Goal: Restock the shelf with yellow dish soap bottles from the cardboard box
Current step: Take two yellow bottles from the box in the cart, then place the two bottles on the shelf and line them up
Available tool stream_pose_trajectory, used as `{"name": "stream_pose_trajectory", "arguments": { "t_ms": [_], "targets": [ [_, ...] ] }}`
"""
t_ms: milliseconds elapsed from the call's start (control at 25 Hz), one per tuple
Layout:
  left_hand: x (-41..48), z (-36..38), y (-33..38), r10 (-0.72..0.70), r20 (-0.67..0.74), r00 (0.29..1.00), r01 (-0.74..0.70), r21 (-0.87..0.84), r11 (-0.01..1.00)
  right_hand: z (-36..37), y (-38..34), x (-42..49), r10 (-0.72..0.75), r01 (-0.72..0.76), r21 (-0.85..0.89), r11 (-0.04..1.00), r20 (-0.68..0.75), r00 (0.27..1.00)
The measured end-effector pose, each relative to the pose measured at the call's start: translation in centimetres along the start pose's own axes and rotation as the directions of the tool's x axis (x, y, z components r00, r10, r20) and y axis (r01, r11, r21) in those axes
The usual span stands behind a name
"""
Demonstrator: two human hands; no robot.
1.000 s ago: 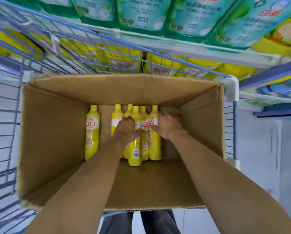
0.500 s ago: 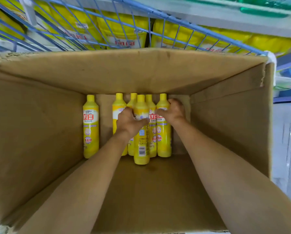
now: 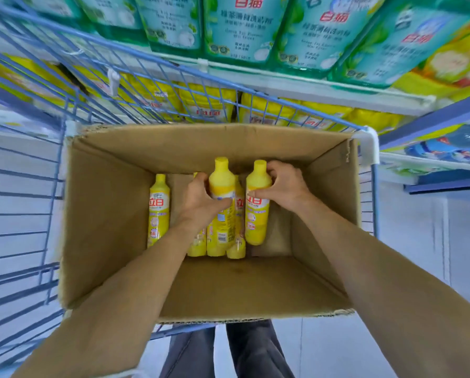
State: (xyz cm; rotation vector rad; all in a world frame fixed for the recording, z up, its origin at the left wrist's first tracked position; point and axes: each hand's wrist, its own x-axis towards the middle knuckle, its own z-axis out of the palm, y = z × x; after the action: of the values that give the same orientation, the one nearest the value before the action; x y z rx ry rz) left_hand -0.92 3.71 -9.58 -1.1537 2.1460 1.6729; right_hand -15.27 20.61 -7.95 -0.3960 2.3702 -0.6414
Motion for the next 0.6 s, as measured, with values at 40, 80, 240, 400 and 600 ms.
{"name": "stream_pose_trajectory", "arguments": {
  "t_ms": [40,80,240,400,600],
  "targets": [
    [-0.6,-0.8,1.5,0.038,0.005,0.999,-0.038,0.006,0.999,-1.3,-1.4,-0.8,-0.051,0.051,0.018,0.999,-0.008,0.999],
    [-1.2,-1.6,3.1,0.087,0.008,0.996,-0.087,0.016,0.996,-2.8,-2.7,-1.5,-0.099,0.099,0.040,0.994,-0.016,0.995],
    [-4.1,-5.5,11.1,0.271,0.010,0.963,-0.270,-0.037,0.962,-9.8,-8.4,-5.5,-0.235,0.241,0.163,0.957,-0.056,0.970],
    [-8.6,-9.9,21.4,0.444,0.056,0.894,-0.439,-0.084,0.894,-19.0,-14.2,-9.5,-0.302,0.339,0.167,0.926,-0.210,0.930],
    [-15.0,-14.0,35.6,0.683,0.018,0.730,-0.682,-0.048,0.730,-32.2,-21.8,-17.1,-0.446,0.532,0.153,0.833,-0.384,0.808]
  ]
}}
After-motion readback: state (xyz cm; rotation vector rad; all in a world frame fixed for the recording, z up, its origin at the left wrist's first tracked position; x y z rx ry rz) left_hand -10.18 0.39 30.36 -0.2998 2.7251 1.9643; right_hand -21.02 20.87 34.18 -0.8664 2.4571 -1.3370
